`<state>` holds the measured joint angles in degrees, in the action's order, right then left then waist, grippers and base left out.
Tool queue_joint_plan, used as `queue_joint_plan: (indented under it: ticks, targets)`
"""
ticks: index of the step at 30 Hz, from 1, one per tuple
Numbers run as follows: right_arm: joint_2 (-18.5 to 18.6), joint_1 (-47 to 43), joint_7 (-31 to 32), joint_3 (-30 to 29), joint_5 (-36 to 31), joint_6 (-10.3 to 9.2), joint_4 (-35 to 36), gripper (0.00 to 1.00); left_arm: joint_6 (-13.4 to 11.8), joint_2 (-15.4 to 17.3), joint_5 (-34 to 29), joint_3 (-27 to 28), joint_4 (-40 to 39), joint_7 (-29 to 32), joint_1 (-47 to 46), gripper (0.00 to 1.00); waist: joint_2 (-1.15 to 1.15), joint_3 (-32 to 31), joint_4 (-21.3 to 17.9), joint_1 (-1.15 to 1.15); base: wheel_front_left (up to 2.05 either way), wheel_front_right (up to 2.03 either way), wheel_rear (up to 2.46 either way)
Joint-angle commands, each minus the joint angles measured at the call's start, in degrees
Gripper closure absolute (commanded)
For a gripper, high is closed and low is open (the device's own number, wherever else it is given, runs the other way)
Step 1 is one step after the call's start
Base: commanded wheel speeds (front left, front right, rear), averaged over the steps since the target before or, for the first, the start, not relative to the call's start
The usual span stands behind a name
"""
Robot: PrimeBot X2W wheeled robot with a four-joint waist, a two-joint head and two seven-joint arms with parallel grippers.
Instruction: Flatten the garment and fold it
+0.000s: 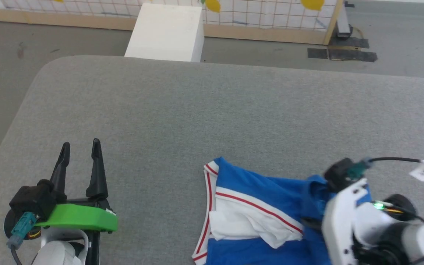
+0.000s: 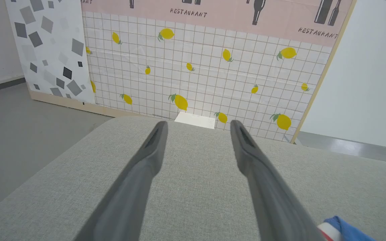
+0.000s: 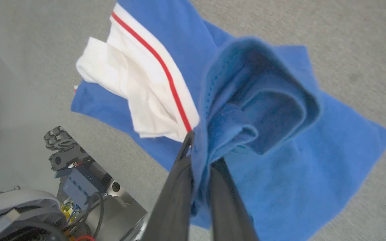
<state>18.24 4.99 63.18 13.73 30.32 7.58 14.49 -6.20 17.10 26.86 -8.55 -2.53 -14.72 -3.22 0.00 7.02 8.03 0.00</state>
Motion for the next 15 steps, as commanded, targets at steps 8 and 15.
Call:
queue_joint_plan:
  ticks: [8, 15]
  targets:
    - [-9.0, 7.7, -8.2, 8.5, -0.1, -0.09, -12.3, 1.00, 0.3, -0.8, 0.5, -0.8, 0.7, -0.2, 0.6, 0.00, 0.00, 1.0, 4.4, 0.00, 0.00, 0.00, 0.00]
    - [-12.9, 11.5, -14.6, 11.0, -4.1, -0.09, -23.6, 0.99, 0.8, -1.3, 0.2, -1.8, 1.4, -0.2, 0.0, 0.00, 0.00, 1.6, 6.6, 0.00, 0.00, 0.00, 0.00]
